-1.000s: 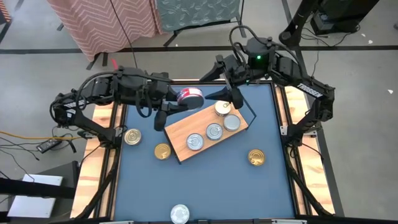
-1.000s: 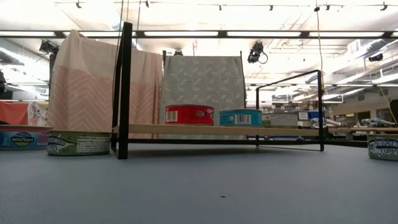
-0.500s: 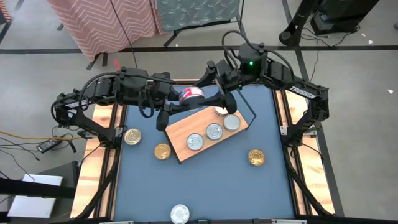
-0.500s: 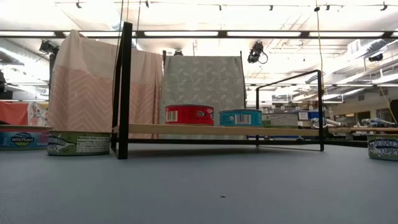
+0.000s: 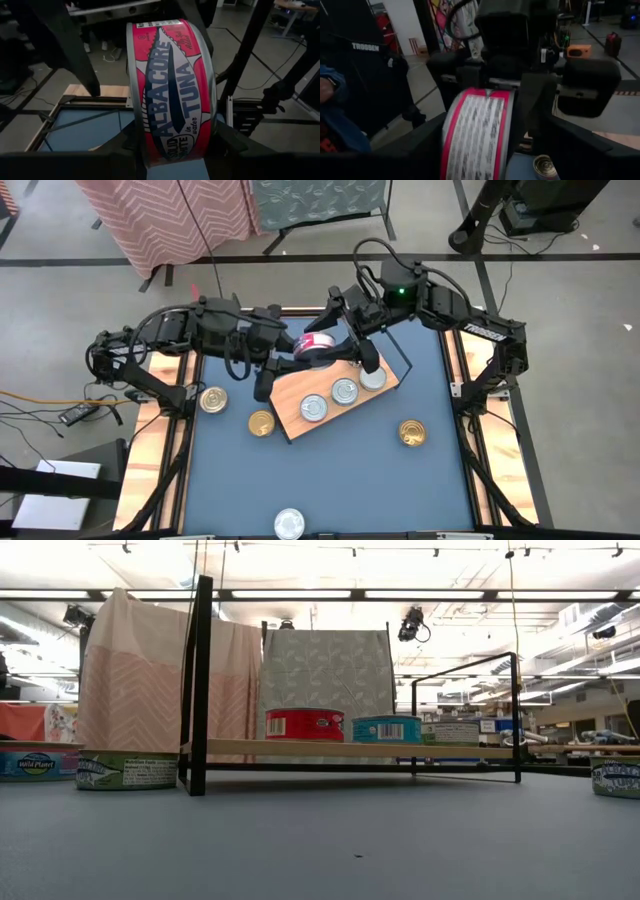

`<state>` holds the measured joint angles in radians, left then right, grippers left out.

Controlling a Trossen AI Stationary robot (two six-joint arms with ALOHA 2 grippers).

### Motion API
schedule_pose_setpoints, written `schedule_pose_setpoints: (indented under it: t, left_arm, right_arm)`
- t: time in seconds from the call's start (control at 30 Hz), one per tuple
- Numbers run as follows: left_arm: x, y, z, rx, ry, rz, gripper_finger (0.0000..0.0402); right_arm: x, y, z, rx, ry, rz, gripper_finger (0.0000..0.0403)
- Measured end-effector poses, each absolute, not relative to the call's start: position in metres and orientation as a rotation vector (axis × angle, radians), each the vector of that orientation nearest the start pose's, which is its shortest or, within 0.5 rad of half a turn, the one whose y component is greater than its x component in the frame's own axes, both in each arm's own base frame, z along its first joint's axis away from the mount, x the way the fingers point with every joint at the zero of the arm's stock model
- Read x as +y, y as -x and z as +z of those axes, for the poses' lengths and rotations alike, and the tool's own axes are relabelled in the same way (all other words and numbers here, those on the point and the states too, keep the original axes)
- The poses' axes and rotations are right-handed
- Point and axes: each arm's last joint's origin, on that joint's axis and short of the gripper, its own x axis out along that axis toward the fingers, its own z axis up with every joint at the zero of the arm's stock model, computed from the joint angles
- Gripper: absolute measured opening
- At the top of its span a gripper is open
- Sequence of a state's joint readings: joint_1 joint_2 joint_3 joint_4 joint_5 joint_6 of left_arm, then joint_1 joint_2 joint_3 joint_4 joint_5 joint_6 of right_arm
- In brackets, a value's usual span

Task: Stack canned seafood by type on shelf
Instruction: Stack the red tuna can on top of the red tuna can on the shelf

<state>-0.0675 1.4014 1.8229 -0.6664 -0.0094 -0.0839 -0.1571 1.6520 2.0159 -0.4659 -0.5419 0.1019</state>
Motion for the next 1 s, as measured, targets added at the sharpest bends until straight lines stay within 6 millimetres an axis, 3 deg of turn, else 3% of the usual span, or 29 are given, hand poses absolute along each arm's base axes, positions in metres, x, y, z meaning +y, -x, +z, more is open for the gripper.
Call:
schedule_pose_setpoints:
  t: [0.4,0.73,1.0]
  left_arm:
    - [-0.021,-0.268,0.499,0.211,0.073,-0.057,0.0143]
    - [-0.020,-0.268,0.500,0.199,0.075,-0.030,0.0164]
    - [-0.021,-0.268,0.500,0.198,0.071,-0.047,0.0177]
  right_arm:
    - [-0.028,-0.340,0.502,0.109,-0.131,0.412,0.0247]
    - [-0.026,-0.341,0.501,0.104,-0.102,0.394,0.0136]
    - [-0.024,-0.340,0.502,0.099,-0.080,0.418,0.0136]
